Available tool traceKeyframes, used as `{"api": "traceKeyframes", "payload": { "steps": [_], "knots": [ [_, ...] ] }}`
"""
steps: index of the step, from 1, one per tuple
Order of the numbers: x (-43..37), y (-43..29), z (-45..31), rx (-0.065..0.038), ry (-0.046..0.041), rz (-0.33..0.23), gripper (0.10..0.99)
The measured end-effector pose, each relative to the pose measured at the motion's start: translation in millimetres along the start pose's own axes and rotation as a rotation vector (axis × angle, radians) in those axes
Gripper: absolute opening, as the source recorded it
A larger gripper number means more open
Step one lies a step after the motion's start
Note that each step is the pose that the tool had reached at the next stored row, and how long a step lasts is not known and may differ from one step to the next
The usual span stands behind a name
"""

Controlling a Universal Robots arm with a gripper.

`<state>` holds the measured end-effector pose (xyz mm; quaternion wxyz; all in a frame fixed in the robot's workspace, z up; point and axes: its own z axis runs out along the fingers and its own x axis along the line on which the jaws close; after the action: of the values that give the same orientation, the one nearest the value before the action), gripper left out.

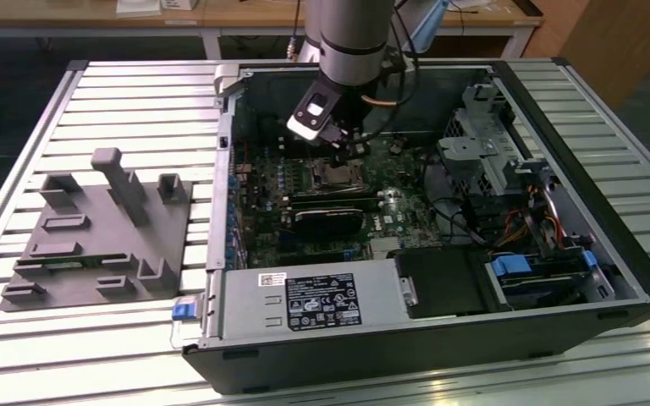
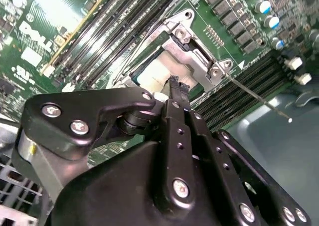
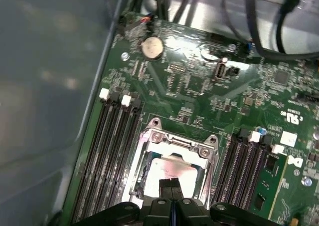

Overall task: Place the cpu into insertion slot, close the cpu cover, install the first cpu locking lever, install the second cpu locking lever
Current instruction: 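Close the cpu cover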

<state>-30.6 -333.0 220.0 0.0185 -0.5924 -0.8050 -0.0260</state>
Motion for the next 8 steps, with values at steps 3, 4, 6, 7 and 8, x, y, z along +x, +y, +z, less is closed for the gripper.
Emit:
{"api": "traceKeyframes", "payload": {
  "steps": [3, 4, 6, 7, 8],
  "knots": [
    [0.0, 0.0, 0.1, 0.003, 0.0009, -0.050, 0.106],
    [0.0, 0.0, 0.2, 0.004, 0.0012, -0.067, 0.106],
    [0.0, 0.0, 0.3, 0.006, 0.0018, -0.098, 0.106],
    [0.0, 0.0, 0.3, 0.007, 0.0022, -0.115, 0.106],
    [0.0, 0.0, 0.4, 0.008, 0.0025, -0.131, 0.106]
  ]
}}
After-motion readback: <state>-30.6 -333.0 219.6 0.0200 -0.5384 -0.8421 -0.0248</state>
